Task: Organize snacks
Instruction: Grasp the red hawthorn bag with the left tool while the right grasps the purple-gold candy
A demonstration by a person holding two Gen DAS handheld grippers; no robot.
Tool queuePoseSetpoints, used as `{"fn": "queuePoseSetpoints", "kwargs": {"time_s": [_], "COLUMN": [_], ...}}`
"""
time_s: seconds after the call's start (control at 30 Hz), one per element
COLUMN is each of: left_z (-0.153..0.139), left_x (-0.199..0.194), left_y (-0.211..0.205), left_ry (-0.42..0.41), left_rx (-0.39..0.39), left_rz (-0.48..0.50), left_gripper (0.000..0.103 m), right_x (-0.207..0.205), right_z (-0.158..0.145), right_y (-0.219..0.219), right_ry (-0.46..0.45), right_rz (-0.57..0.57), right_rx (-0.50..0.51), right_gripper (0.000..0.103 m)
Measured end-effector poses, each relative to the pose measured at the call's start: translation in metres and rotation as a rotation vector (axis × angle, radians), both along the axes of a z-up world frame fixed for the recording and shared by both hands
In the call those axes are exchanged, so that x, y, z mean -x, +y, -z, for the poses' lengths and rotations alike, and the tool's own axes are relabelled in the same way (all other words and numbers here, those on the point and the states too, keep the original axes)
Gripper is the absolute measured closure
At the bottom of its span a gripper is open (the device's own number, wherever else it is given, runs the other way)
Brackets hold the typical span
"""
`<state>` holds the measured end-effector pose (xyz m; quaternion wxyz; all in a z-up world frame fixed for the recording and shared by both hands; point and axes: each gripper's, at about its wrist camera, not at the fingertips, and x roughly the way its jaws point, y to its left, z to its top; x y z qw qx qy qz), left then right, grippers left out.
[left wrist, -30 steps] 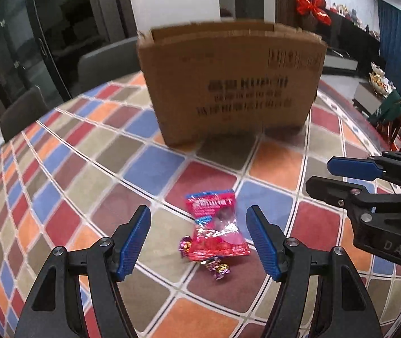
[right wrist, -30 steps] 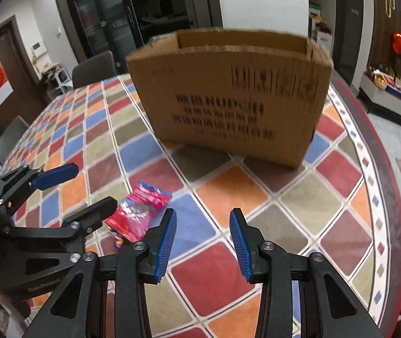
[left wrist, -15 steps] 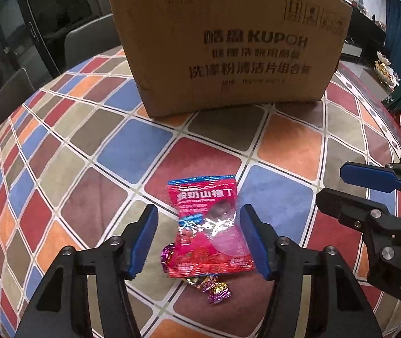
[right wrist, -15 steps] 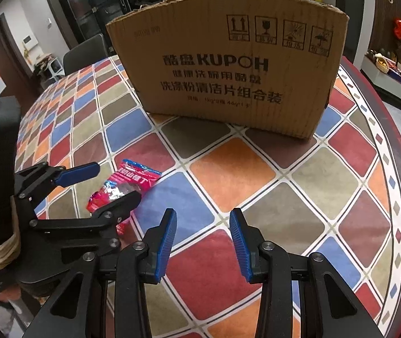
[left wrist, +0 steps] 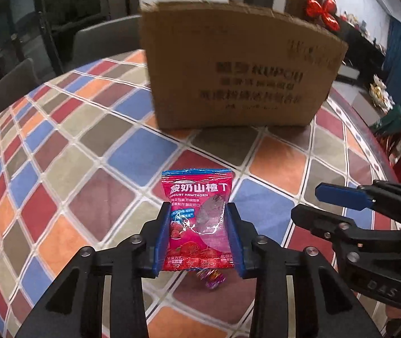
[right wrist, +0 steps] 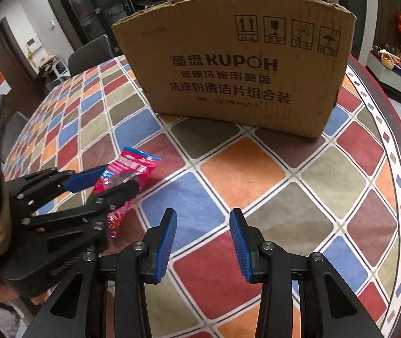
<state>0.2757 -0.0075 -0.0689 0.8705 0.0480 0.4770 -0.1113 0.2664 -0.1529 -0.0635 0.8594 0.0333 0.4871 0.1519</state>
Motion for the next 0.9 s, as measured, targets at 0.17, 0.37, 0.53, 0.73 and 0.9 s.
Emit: {"fn": "queuePoseSetpoints", "kwargs": {"time_s": [0.17, 0.37, 0.53, 0.73, 0.9], "left_z": [-0.012, -0.008, 0.002, 0.009, 0.008], "left_x": [0.021, 0.044, 0.058, 0.064, 0.066], "left_y": [0.02, 0.049, 0.068, 0.078, 0.081], "left_ry": [-0.043, -0.042, -0.017, -0.002, -0.01], "left_rx": [-0.034, -0.029, -0.01, 0.007, 0.018], "left_rz": [-0.065, -0.146, -0.198, -0.226, -0.234], "left_gripper": [0.066, 0.066, 0.066, 0.066, 0.066], "right_x": [0.003, 0.011, 0.013, 0.008, 0.001], "right_z": [-0.004, -0.003, 0.004, 0.012, 0.022], "right_y": [0.016, 0.051, 0.079, 0.101, 0.109], "right_ry": [-0.012, -0.026, -0.013, 0.005, 0.04], "right_rz": [-0.056, -0.189, -0.278, -0.333, -0.336], "right_rx": [-0.006, -0.006, 0.0, 0.02, 0.028], "right_gripper": [0.063, 0.063, 0.063, 0.067, 0.078]}}
